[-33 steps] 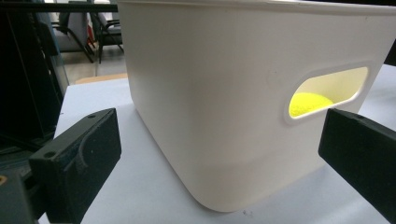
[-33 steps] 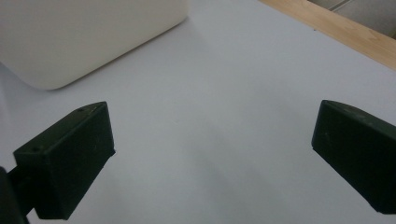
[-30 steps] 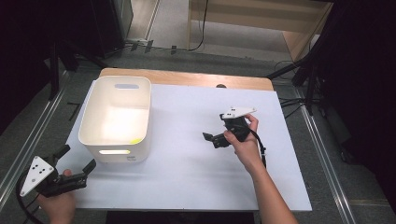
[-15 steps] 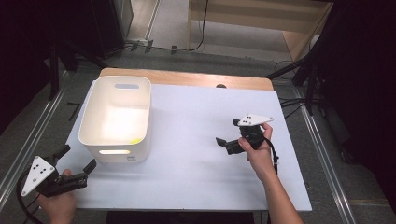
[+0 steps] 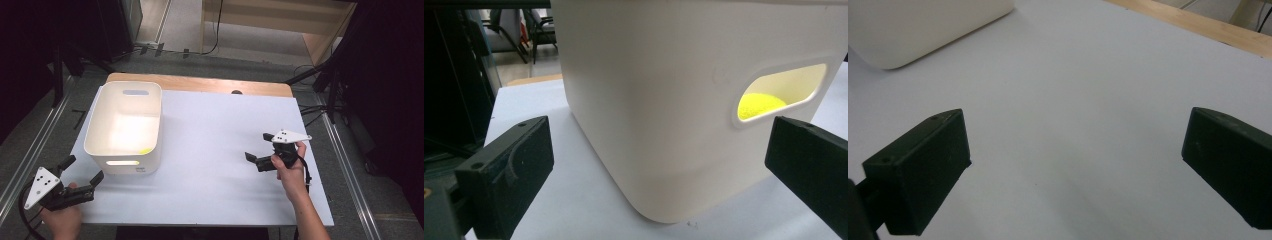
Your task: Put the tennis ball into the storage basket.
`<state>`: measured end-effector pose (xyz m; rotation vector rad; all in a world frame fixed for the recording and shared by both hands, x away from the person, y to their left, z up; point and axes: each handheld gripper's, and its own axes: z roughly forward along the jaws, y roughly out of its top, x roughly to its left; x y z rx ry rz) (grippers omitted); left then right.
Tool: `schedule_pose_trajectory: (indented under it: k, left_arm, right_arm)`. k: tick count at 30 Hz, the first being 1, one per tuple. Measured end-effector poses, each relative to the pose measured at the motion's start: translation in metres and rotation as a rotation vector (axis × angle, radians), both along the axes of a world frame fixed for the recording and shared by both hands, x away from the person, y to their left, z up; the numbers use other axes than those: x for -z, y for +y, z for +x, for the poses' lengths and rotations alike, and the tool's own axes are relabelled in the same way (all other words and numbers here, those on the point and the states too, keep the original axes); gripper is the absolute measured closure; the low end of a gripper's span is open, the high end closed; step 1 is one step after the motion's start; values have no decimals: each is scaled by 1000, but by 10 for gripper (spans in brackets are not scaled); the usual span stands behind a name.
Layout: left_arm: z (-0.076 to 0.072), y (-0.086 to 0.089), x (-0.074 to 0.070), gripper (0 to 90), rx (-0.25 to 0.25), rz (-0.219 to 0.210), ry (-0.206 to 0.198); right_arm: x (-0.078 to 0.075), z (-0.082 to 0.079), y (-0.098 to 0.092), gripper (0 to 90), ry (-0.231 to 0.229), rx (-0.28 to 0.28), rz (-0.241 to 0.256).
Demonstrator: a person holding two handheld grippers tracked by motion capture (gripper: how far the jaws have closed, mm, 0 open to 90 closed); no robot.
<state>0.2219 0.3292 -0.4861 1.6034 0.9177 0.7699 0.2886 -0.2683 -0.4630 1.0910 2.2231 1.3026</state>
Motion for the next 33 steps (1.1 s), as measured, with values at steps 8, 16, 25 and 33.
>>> schedule_pose_trajectory:
  k: [8,16,25,33]
  left_arm:
    - [0,-1,0,0,-5,12,4]
    - [0,-1,0,0,-8,16,0]
    - [0,-1,0,0,-9,13,2]
    - [0,0,0,0,-5,8,-4]
  right_arm:
    - [10,-15,-20,0,-11,31,19]
    - [20,-31,-36,0,-21,62,40]
    - [28,-45,-55,0,-35,101,69]
    - [36,-62,-72,0,-52,138,80]
